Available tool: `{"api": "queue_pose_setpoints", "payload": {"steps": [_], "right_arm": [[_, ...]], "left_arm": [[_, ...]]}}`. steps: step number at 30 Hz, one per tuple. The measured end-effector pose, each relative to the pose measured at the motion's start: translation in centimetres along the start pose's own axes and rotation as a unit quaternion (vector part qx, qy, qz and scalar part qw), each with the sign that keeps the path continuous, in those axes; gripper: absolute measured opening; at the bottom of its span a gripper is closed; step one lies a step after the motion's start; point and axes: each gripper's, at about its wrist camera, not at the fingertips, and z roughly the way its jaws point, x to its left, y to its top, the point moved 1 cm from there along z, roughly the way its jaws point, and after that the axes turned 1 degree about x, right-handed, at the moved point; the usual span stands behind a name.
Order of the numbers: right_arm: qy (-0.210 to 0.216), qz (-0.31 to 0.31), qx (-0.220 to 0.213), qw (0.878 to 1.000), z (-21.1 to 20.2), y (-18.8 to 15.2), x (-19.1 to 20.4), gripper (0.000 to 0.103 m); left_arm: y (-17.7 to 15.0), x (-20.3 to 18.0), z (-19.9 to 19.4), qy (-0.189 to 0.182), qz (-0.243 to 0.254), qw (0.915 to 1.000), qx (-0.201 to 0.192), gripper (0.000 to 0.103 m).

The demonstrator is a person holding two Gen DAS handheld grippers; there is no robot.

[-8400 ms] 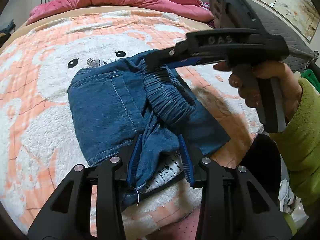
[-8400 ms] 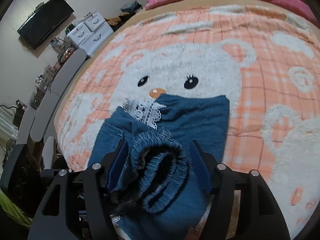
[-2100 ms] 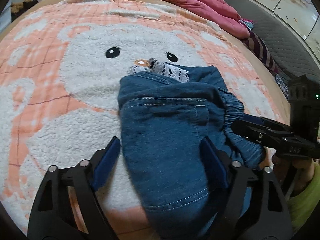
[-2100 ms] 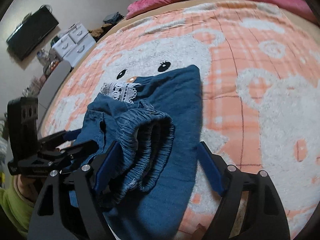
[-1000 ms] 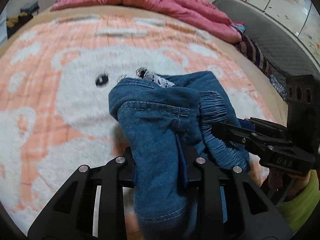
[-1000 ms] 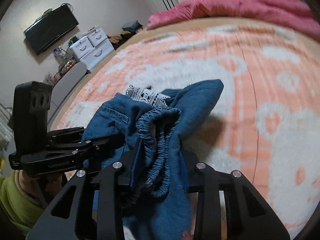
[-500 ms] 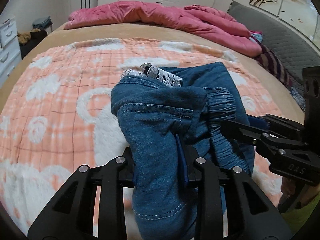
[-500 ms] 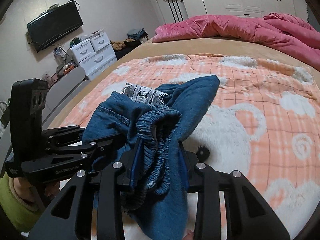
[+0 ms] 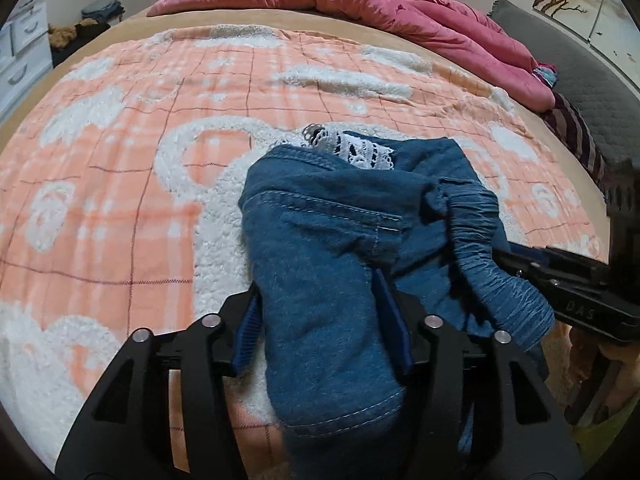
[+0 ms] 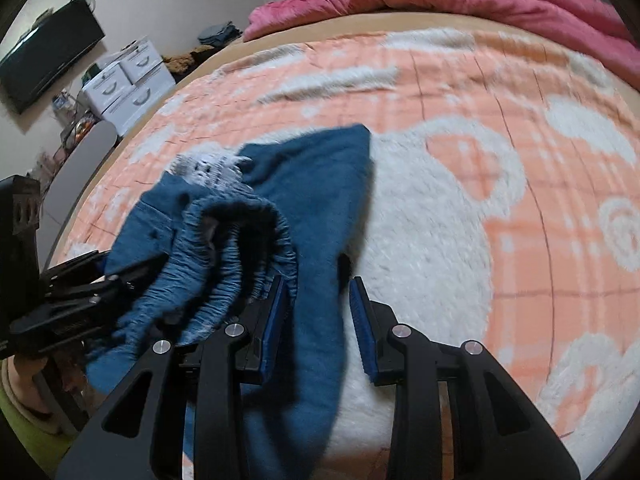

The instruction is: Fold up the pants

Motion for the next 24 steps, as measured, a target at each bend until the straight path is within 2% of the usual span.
{"api": "queue_pose_setpoints", "payload": {"steps": [2, 7, 14, 18, 24], "right_arm": [[-0.005, -0.006, -0.003, 1.000, -0.1, -0.2, 0.0, 0.033], [-0.044, -0.040, -0.007, 0.998, -1.0, -0.3, 1.2, 0.042], [-0.023, -0.052, -0.047, 0.997, -4.7, -0.8, 1.7, 0.052], [-0.004, -0.059, -0.063, 0.996, -6.6, -1.6, 2.7, 0.057], [-0.004, -0.078, -0.048, 0.996, -6.1, -3.2, 4.3, 0.059]], "left_arm": [[-0.1, 0.1, 0.0, 0.005, 0.004, 1.0000, -0.003, 0.050], [-0.2, 0.0, -0.4, 0.014, 0.009, 0.9998, -0.008, 0.057], [-1.0, -0.1, -3.3, -0.012, 0.002, 0.9997, -0.021, 0.072], [-1.9, -0.6, -4.7, -0.010, 0.008, 0.9996, -0.025, 0.079], [-4.1, -0.7, -4.1, 0.007, 0.010, 0.9999, -0.006, 0.079]]}}
